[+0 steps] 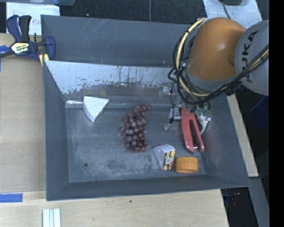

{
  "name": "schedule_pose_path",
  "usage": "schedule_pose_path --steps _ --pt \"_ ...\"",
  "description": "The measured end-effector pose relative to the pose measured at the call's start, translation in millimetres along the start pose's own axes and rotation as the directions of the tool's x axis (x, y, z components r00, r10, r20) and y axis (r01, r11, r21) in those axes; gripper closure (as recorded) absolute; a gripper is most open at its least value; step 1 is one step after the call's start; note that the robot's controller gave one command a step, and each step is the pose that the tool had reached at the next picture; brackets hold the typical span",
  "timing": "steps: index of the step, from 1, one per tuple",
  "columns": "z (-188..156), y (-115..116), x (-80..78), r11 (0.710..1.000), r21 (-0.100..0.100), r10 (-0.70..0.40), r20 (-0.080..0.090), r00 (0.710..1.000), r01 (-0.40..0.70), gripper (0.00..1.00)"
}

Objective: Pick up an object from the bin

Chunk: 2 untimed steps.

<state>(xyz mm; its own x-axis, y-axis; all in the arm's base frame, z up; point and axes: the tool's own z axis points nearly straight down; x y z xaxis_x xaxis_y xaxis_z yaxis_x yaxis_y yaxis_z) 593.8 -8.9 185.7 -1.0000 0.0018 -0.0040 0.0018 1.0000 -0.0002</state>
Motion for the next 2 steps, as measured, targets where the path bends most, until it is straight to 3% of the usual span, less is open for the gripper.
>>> schedule_pose_path --steps 1,2 --pt "41 22 -11.4 0.981 0.002 -0.195 0.008 0.981 0.195 0.00" --pt "48 52 -8.2 0.969 -0.001 -0.246 -0.002 0.969 0.246 0.00"
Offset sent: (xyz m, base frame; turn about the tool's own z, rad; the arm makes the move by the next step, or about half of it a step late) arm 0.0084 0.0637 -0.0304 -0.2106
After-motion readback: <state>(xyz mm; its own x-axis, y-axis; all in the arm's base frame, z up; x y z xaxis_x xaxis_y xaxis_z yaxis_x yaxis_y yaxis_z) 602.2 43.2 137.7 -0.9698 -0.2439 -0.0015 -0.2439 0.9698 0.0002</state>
